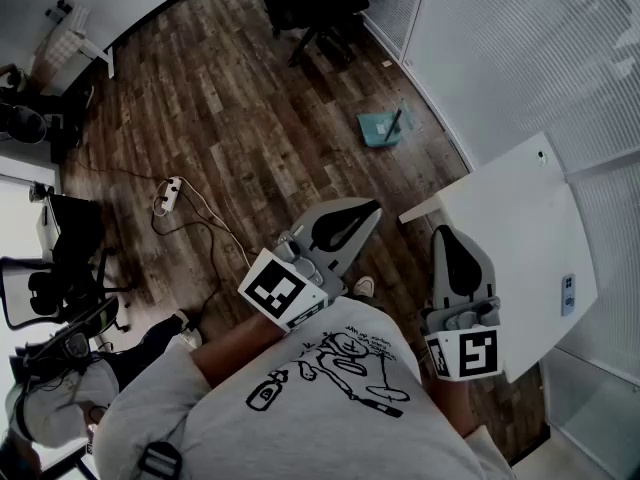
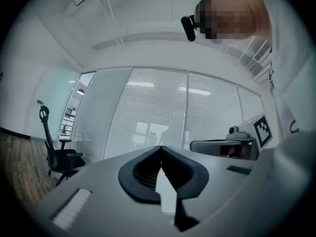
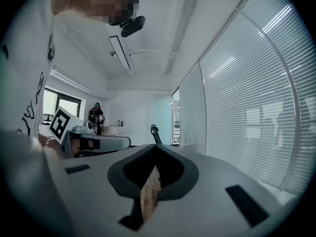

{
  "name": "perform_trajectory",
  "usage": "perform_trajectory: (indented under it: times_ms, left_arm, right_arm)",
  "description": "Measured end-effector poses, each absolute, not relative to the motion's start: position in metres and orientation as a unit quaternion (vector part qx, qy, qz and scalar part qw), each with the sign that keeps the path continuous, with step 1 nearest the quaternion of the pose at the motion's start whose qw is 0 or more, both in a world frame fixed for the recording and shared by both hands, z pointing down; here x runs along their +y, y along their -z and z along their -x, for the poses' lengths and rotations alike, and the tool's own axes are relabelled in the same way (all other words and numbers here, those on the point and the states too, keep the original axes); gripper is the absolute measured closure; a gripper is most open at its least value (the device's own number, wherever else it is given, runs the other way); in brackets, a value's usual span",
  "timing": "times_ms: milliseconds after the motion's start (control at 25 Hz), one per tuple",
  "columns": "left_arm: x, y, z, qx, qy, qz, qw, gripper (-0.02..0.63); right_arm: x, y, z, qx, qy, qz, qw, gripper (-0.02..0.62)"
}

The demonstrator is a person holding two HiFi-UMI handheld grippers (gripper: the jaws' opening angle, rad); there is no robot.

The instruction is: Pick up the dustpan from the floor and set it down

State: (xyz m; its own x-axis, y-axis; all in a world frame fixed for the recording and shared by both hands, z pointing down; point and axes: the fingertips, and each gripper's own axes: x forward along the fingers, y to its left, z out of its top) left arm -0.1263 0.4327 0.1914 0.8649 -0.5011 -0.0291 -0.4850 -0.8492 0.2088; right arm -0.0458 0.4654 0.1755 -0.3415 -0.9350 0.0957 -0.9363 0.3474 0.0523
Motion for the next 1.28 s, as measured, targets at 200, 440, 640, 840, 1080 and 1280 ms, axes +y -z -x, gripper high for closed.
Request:
perform_trajectory:
  times_ms: [200, 440, 640, 840, 1080, 1280]
  left_arm:
    - [0.426, -0.193, 0.139, -0.253, 0.041, -0.962, 0.097, 0.604]
    - [0.421, -0.196, 0.164, -0.251, 0.043, -0.962, 0.097, 0.604]
    - [0.417, -0.203, 0.188, -0.252, 0.041, -0.962, 0.095, 0.604]
    - [0.413, -0.214, 0.207, -0.258, 0.032, -0.96, 0.102, 0.604]
    - [0.408, -0.219, 0.219, -0.264, 0.029, -0.958, 0.108, 0.604]
    - [0.399, -0.22, 0.212, -0.266, 0.033, -0.957, 0.106, 0.604]
  right_arm:
    - [0.458, -0.176, 0.055, -0.815, 0.003, -0.576, 0.064, 0.592]
    - [0.453, -0.174, 0.081, -0.818, 0.007, -0.573, 0.05, 0.591]
    - [0.449, -0.184, 0.103, -0.812, -0.003, -0.581, 0.05, 0.591]
    - [0.445, -0.194, 0.115, -0.811, -0.017, -0.583, 0.051, 0.591]
    - [0.439, -0.193, 0.124, -0.814, -0.015, -0.58, 0.044, 0.591]
    - [0.43, -0.2, 0.117, -0.815, -0.018, -0.577, 0.047, 0.591]
